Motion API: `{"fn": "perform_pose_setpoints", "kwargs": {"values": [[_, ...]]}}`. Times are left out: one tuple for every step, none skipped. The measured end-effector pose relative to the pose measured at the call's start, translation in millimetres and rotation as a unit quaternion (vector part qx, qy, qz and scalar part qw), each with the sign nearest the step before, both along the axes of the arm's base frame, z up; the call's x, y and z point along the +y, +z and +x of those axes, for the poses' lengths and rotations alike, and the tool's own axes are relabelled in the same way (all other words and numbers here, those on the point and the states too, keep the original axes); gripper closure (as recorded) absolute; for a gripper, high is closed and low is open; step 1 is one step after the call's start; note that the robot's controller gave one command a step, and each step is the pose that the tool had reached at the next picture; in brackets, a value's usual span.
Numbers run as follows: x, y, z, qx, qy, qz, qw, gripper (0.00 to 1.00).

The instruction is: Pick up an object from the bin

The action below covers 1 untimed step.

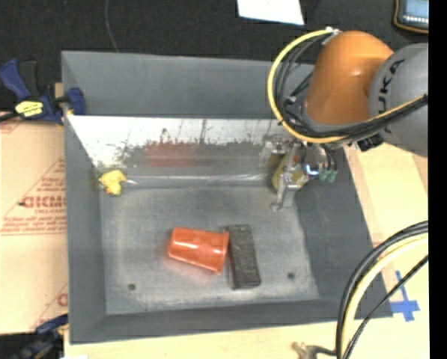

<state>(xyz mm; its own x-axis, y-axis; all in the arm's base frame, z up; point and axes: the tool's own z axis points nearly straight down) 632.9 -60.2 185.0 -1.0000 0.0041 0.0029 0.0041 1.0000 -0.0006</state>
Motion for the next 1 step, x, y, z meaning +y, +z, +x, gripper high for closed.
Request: {"fn": "perform_pose_setpoints", "kwargs": {"values": [[0.1, 5.3, 1.2, -0.0038, 0.001, 0.0, 1.0, 0.0]]}}
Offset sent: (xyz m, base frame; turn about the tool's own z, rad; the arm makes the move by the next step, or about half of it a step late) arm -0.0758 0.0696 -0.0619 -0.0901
